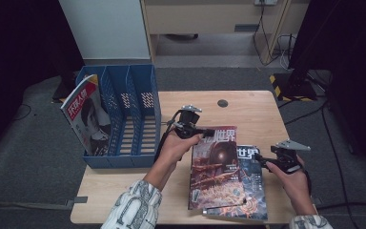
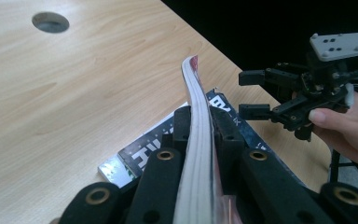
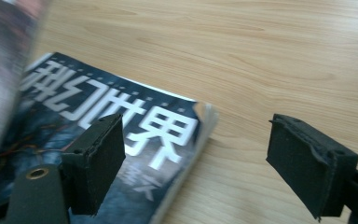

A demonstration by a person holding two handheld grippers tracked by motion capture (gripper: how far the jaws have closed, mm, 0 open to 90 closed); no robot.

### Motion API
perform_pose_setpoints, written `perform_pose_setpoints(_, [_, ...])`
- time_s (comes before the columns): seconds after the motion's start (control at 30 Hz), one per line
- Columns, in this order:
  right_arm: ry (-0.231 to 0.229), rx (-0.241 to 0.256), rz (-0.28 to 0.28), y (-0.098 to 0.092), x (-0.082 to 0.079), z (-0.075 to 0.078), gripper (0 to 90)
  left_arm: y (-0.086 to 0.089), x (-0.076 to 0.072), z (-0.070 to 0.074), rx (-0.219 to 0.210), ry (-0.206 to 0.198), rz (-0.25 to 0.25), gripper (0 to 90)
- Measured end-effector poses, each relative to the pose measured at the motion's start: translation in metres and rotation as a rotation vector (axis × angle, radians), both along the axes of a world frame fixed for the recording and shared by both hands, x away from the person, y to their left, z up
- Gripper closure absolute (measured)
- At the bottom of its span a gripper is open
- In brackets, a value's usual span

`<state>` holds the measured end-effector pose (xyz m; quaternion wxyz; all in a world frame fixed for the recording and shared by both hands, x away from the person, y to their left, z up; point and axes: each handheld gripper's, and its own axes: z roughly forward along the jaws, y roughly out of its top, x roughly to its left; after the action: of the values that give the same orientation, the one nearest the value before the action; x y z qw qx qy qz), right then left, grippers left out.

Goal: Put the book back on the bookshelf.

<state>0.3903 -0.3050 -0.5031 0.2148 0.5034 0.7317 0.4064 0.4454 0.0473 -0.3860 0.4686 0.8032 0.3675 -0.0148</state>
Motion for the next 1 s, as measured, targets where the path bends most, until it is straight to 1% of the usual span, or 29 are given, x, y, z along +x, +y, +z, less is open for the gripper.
perform_pose_setpoints(0.13, [0.022, -0.034, -0.035, -0.005, 0.000, -0.003, 19.4, 0.006, -0.001, 0.010, -0.002, -0.026, 0.010, 83.1])
perform_pose_setpoints(0.2, [0.032, -0.046, -0.050, -0.006, 0.000, -0.004, 19.5, 0.009, -0.002, 0.015, -0.003, -0.046, 0.013, 83.3])
perform_pose_setpoints(0.3, [0.045, -0.055, -0.068, -0.009, -0.001, -0.005, 19.5, 0.013, -0.003, 0.023, 0.000, -0.074, 0.020, 83.6])
perform_pose_setpoints(0.43, [0.058, -0.057, -0.088, -0.012, -0.001, -0.007, 19.4, 0.018, -0.005, 0.032, 0.001, -0.098, 0.032, 83.8])
perform_pose_setpoints(0.57, [0.063, -0.055, -0.099, -0.014, -0.001, -0.007, 19.4, 0.023, -0.006, 0.037, 0.006, -0.106, 0.038, 83.8])
perform_pose_setpoints(0.7, [0.064, -0.056, -0.100, -0.015, -0.001, -0.007, 19.4, 0.029, -0.007, 0.044, 0.001, -0.120, 0.050, 83.8])
perform_pose_setpoints(0.9, [0.067, -0.051, -0.111, -0.016, -0.001, -0.007, 19.2, 0.037, -0.009, 0.062, 0.009, -0.160, 0.072, 83.8])
perform_pose_setpoints(1.0, [0.070, -0.051, -0.123, -0.018, -0.001, -0.008, 19.1, 0.042, -0.010, 0.071, 0.000, -0.177, 0.086, 83.8])
